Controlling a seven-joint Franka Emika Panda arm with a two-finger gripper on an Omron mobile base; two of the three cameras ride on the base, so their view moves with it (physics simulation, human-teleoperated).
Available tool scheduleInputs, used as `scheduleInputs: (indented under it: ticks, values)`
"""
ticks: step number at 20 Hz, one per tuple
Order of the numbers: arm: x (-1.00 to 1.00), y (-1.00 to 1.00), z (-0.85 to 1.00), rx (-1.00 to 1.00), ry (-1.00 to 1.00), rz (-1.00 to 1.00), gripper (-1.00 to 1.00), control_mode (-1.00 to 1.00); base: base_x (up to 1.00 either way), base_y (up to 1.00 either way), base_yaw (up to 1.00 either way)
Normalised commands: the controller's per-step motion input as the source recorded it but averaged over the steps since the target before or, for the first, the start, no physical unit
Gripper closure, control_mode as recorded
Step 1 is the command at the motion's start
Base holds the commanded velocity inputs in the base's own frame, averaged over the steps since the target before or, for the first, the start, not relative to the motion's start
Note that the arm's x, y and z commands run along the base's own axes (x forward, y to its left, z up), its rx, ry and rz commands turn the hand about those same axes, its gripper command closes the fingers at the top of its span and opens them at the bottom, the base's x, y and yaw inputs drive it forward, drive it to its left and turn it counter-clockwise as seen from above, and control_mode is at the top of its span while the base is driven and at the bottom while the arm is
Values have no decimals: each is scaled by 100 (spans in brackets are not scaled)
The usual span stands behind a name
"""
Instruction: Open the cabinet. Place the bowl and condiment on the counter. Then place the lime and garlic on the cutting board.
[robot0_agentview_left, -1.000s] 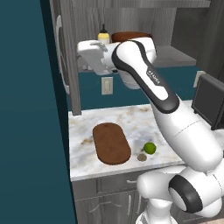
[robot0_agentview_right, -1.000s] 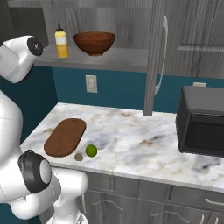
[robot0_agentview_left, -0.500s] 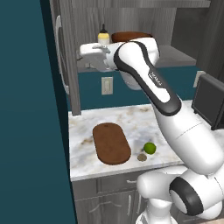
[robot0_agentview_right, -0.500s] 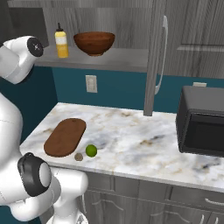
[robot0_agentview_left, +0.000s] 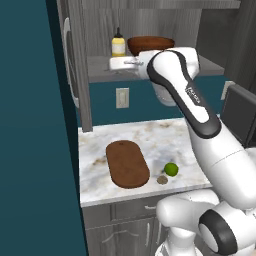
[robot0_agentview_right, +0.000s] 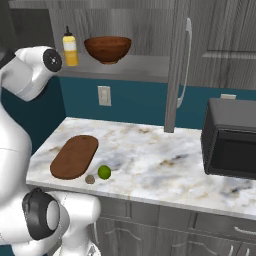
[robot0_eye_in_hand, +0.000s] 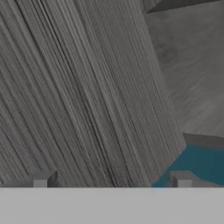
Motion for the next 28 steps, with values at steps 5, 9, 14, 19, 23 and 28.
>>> scheduleInputs:
  ticks: [5, 9, 14, 19, 23, 28]
  values:
    - [-6, -41, 11, -11, -18, -5, -100, -100, 0, 0, 0]
    - [-14, -33, 6, -13, -12, -13, -100, -100, 0, 0, 0]
    - [-16, -28, 0, -9, -7, -19, -100, -100, 0, 0, 0]
    - [-16, -27, 0, -4, -5, -23, -100, -100, 0, 0, 0]
    - [1, -22, 0, -3, -2, -23, -100, -100, 0, 0, 0]
    - [18, -12, 0, -3, 0, -22, -100, -100, 0, 0, 0]
